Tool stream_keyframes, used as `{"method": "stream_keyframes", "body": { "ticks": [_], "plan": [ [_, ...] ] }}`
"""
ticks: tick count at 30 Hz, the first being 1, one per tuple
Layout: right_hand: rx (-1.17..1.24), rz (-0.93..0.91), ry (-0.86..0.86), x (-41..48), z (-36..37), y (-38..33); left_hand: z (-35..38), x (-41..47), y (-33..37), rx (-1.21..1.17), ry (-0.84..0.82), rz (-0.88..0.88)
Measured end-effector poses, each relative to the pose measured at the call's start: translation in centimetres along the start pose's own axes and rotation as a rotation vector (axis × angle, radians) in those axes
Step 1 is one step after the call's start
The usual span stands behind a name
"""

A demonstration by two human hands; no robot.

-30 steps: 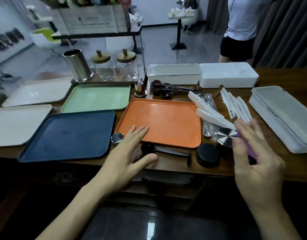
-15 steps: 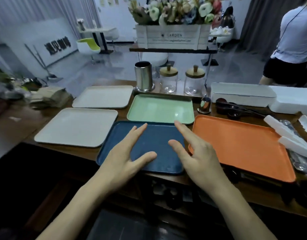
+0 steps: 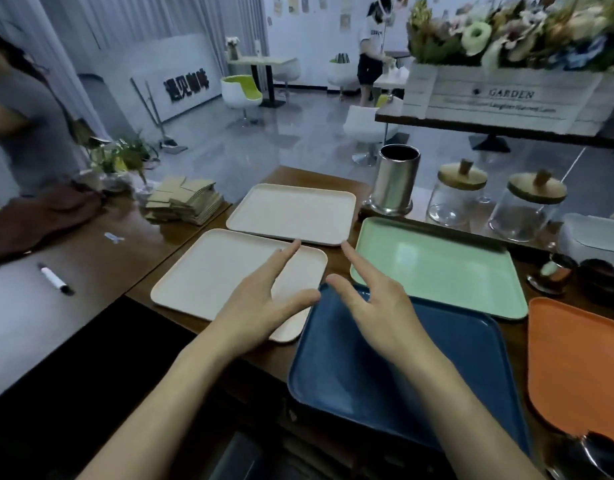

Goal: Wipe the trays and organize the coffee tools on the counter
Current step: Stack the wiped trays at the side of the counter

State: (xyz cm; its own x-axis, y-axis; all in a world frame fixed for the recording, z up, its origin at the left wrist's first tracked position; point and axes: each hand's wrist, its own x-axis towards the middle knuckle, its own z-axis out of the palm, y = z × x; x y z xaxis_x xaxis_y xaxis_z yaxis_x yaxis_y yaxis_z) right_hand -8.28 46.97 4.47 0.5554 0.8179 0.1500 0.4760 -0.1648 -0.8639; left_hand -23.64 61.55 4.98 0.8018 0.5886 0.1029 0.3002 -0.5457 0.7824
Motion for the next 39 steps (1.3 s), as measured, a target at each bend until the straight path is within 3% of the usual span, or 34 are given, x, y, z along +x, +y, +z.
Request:
{"method": "stream_keyframes", "body": {
  "ticks": [12,22,27,32,39],
  "plan": [
    [-0.056,0.105,0.001,12.2,5.0,1.7,-3.9,11.1,-8.0,-0.01,-0.029,-0.089],
    [-0.161,0.242,0.14,18.8,9.3,3.0,-8.9,20.0,-14.9,0.118,-0.159,0.016],
    [-0.327,0.321,0.179,20.0,9.5,4.5,-10.1,23.0,-17.6,0.215,-0.2,0.024],
    [-0.572,0.448,0.108,20.9,8.8,5.2,-10.0,24.7,-20.0,0.329,-0.265,-0.04],
    [-0.554,0.514,0.051,22.3,8.1,6.1,-10.7,25.5,-21.9,0.341,-0.237,-0.143]
  ]
}}
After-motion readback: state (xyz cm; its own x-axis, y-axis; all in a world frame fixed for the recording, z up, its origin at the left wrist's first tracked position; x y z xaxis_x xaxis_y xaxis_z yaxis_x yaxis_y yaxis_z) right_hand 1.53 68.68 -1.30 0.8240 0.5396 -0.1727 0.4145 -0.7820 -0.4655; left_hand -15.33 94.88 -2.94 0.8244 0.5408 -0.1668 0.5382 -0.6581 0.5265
